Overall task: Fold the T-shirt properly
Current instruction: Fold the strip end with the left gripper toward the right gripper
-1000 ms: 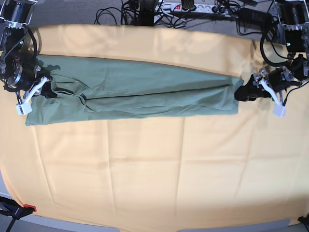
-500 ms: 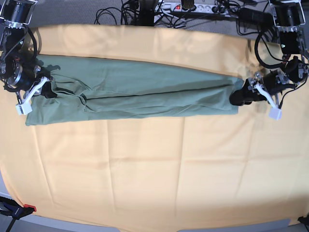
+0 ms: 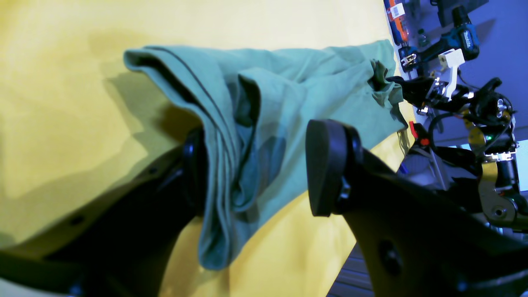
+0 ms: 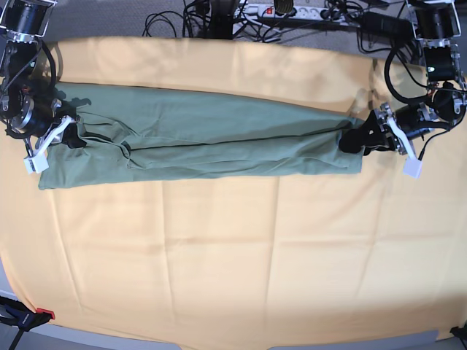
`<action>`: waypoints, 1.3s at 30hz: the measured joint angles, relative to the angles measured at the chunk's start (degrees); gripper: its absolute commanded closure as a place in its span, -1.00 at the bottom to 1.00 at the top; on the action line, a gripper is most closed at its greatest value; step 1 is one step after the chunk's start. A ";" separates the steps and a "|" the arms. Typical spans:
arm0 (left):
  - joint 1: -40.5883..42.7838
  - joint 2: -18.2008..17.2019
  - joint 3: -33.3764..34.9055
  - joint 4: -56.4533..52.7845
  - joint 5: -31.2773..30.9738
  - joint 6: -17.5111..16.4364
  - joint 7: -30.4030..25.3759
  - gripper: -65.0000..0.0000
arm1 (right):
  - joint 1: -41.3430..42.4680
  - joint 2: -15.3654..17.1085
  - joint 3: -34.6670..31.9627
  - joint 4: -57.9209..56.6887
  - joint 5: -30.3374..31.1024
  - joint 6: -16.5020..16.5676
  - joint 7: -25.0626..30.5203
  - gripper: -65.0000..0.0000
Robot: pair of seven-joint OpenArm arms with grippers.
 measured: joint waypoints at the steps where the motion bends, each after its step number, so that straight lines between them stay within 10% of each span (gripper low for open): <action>1: 0.02 0.02 0.00 0.00 0.04 0.00 0.02 -0.06 | 0.00 0.00 0.00 0.00 0.00 0.00 0.00 1.00; 14: -1.75 1.90 6.73 0.04 5.18 0.02 -1.75 0.06 | 0.00 0.00 0.00 0.00 0.00 0.00 0.00 1.00; 23: -4.57 1.92 4.44 0.00 6.97 1.53 -1.79 1.00 | 0.02 0.00 0.00 0.00 0.02 0.00 -0.48 1.00; 34: -4.59 1.73 4.44 0.00 9.66 2.99 -1.97 1.00 | 0.04 0.00 0.00 0.00 0.02 0.00 -0.63 1.00; 39: -4.66 1.75 4.42 0.00 -0.98 -0.72 0.83 1.00 | 0.07 0.00 0.00 0.00 0.02 0.00 -0.66 1.00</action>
